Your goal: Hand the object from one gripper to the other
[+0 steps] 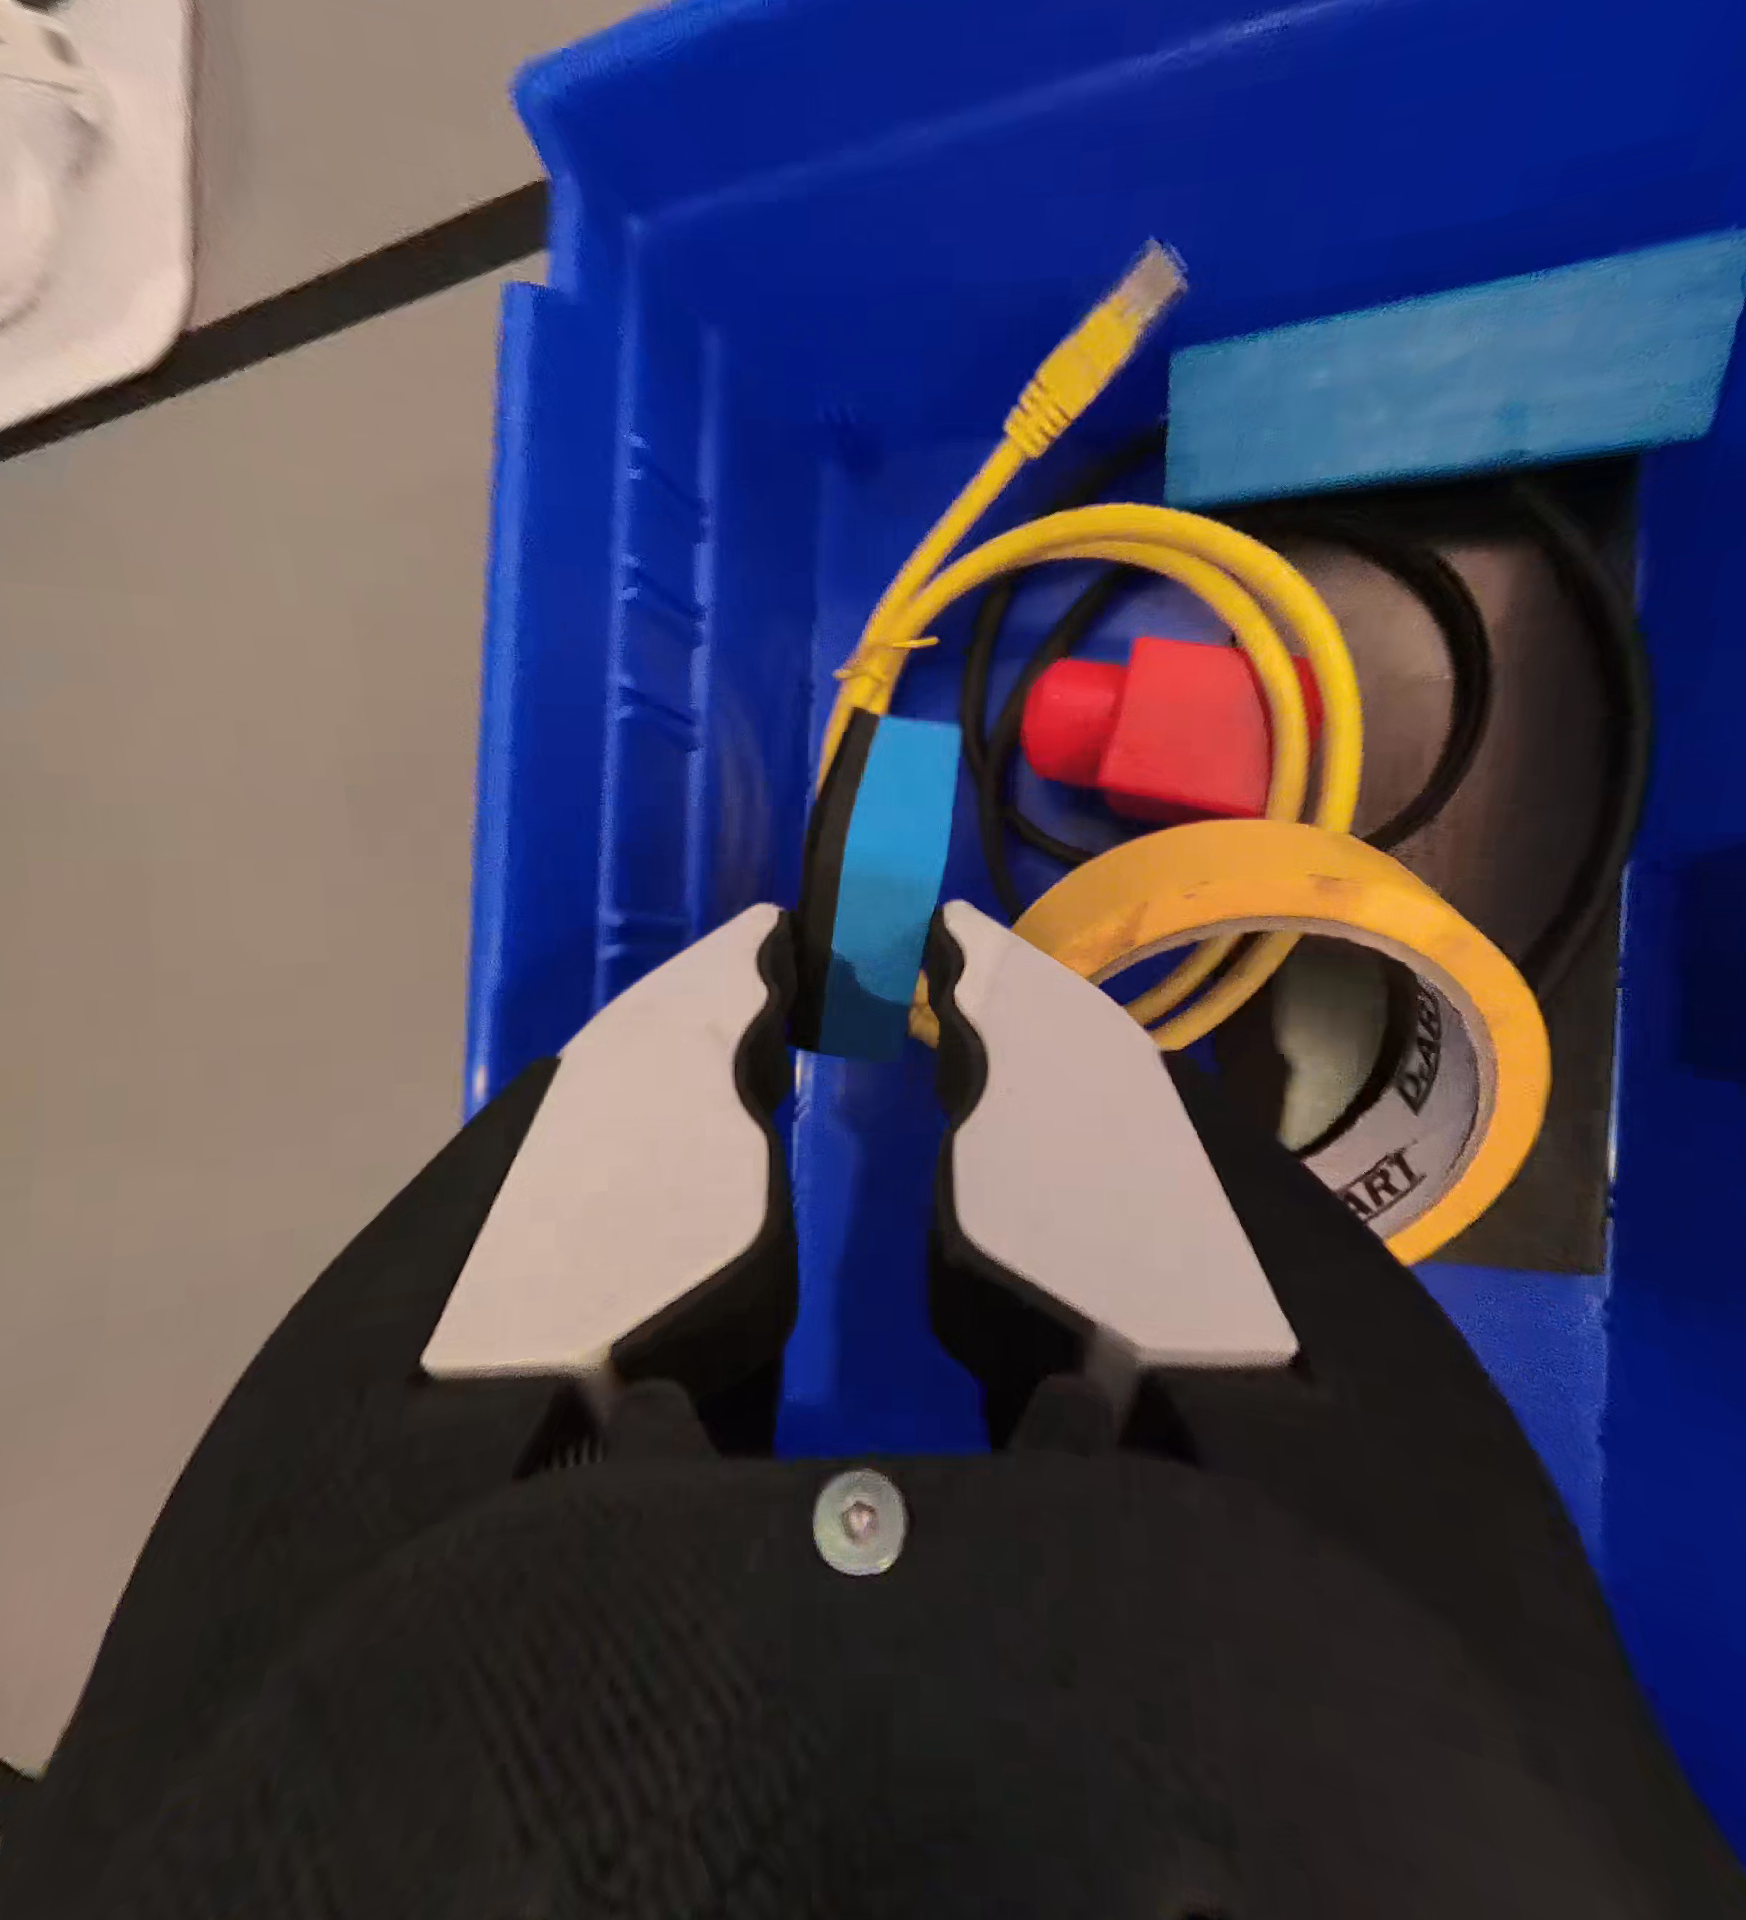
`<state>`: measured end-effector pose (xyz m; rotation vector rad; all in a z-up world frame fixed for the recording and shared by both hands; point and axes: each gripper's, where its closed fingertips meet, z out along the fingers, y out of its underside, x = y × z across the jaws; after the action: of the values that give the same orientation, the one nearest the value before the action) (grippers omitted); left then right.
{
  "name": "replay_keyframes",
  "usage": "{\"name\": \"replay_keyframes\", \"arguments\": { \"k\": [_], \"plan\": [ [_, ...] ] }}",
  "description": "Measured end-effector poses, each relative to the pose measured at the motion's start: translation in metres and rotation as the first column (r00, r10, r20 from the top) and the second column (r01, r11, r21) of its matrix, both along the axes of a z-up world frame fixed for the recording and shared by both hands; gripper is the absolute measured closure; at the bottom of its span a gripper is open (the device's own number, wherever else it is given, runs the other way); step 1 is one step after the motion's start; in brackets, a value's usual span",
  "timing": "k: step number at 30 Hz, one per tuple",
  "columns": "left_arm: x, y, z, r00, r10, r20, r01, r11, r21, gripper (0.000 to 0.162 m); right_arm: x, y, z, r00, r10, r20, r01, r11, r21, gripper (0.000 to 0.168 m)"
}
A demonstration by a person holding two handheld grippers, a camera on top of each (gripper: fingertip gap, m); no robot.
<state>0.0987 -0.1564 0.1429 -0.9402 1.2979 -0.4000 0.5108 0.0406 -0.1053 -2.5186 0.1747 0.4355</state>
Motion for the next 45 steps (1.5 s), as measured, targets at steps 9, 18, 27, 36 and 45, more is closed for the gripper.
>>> {"name": "replay_keyframes", "arguments": {
  "k": [9,18,27,36,45],
  "plan": [
    [-0.066,0.056,0.005,0.918,0.396,0.033,-0.394,0.918,-0.053,0.094,0.025,-0.010,0.100,0.980,-0.184,0.073,0.146,0.920,0.365,0.123],
    [-0.208,0.136,-0.118,0.546,0.723,-0.424,-0.803,0.308,-0.510,0.091,-0.033,-0.029,0.218,0.997,-0.074,-0.019,0.064,0.660,0.748,0.124],
    [-0.306,0.169,-0.221,0.222,0.643,-0.733,-0.829,-0.272,-0.489,0.090,-0.033,-0.026,0.209,0.994,-0.106,0.029,0.054,0.700,0.712,0.124],
    [-0.307,0.164,-0.261,0.336,0.532,-0.777,-0.692,-0.421,-0.587,0.073,-0.046,-0.022,0.205,0.995,-0.078,0.056,0.017,0.718,0.696,0.124],
    [-0.296,0.164,-0.280,0.423,0.447,-0.788,-0.617,-0.495,-0.612,0.082,-0.055,-0.018,0.202,0.996,-0.047,0.074,-0.016,0.730,0.683,0.124]
  ]
}}
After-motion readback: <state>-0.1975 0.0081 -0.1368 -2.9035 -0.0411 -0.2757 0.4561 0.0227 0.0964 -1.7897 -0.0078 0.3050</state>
